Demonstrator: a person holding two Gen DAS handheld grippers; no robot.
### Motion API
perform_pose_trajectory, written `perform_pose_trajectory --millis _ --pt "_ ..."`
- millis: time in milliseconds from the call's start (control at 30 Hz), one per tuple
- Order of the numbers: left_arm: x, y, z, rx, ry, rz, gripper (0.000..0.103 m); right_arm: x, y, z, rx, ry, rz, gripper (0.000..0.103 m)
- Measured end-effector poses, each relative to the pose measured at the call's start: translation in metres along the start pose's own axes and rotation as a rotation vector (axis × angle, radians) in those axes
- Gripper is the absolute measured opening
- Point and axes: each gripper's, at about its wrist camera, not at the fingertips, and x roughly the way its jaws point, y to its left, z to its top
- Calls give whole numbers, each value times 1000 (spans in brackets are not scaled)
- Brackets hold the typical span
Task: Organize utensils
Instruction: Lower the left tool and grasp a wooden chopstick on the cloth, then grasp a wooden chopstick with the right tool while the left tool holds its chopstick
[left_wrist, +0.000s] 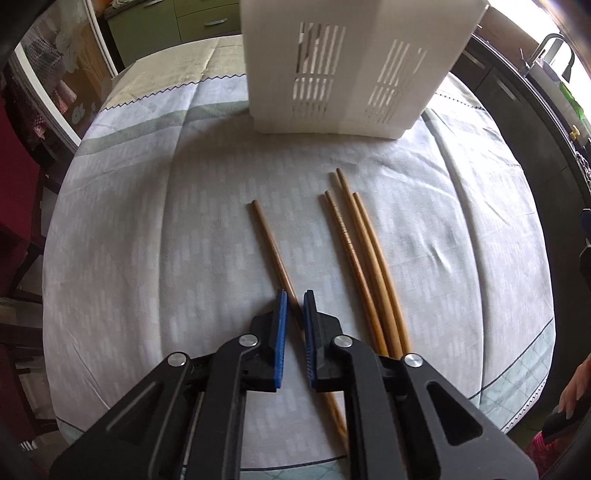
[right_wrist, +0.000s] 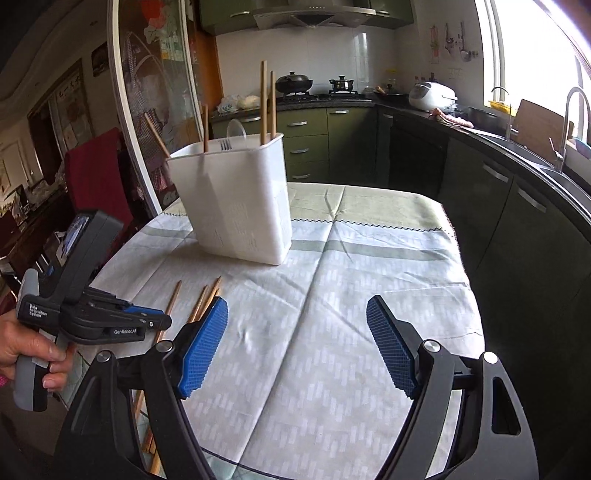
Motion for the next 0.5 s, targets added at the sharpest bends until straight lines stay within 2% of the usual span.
perform_pose_trajectory --millis 67,133,233,333,500 --pt "-2 15 -1 -4 -1 11 6 14 15 -3 -30 43 30 71" --pt "-3 32 -2 -21 3 19 6 32 27 -7 -43 102 76 57" --pt "-5 53 -2 -38 5 21 6 63 43 -12 -54 207 136 46" --pt "-6 60 -4 -34 -1 9 6 88 56 -15 -65 275 148 43" --pt "-6 56 -4 -15 -16 13 6 102 73 -16 -109 308 118 39"
